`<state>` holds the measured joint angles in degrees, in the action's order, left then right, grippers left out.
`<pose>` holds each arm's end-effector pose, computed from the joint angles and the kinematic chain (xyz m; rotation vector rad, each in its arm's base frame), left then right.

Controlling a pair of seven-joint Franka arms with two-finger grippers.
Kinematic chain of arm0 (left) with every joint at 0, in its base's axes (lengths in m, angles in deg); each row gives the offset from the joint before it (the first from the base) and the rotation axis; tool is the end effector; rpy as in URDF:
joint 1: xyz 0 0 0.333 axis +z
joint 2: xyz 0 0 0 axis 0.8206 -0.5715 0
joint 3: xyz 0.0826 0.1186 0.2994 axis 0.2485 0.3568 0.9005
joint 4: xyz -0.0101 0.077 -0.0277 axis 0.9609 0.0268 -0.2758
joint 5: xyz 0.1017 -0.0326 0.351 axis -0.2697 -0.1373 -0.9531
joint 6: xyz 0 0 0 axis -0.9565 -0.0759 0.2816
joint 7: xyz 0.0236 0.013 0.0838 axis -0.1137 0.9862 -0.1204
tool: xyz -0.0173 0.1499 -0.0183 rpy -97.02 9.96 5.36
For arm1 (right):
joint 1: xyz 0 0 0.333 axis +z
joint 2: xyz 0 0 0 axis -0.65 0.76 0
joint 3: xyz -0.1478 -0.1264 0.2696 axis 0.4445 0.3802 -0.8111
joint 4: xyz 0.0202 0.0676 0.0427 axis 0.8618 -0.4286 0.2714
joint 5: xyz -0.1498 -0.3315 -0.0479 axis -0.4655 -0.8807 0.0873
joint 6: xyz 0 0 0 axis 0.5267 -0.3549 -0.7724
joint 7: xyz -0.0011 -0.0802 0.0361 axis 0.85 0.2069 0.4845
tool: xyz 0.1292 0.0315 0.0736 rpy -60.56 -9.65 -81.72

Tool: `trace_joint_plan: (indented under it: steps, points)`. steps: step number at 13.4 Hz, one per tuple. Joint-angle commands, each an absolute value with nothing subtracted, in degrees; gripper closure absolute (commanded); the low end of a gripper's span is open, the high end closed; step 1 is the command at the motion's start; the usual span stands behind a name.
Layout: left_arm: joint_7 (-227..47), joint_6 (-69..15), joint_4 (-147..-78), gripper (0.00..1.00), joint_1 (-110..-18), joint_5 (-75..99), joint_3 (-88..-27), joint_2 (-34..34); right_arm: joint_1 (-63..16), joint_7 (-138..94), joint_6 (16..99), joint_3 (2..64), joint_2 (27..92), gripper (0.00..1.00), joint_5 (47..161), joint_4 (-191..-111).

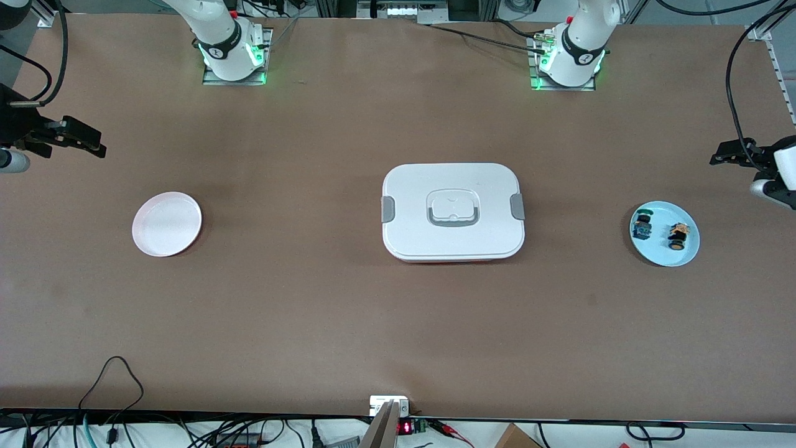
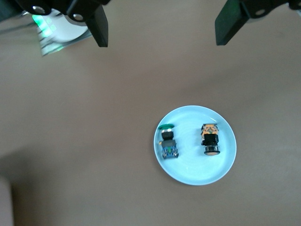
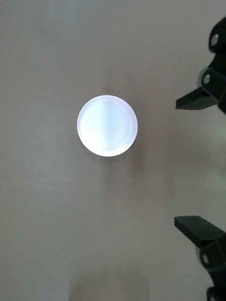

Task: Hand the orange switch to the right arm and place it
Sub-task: 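Move the left gripper toward the light-blue plate of switches, then lower the left gripper and grasp the orange-topped switch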

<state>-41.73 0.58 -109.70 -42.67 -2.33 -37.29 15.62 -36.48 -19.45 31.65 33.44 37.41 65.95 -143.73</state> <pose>0.5221 0.1487 0.4501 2.9487 -0.7342 -0.4937 0.5304 -0.0173 0.5685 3.1273 0.0211 -0.1059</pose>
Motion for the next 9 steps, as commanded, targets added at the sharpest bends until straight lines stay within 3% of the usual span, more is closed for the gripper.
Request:
trace_joint_plan:
  steps: [1,4,9]
  points:
    - [-28.75,-3.72,-114.78,0.0,-42.4,-4.63,-37.69,16.37,-36.85,-19.67,31.33,33.36,36.24,0.0,66.56,-144.51]
    - [-10.4,-14.52,-121.89,0.0,-40.82,-4.63,-37.61,15.15,-36.67,-19.23,31.33,33.19,35.98,0.0,66.13,-144.51]
    - [12.12,-26.31,-124.2,0.0,-39.06,-4.63,-37.69,9.43,-37.02,-19.14,32.21,33.36,36.24,0.0,65.69,-144.51]
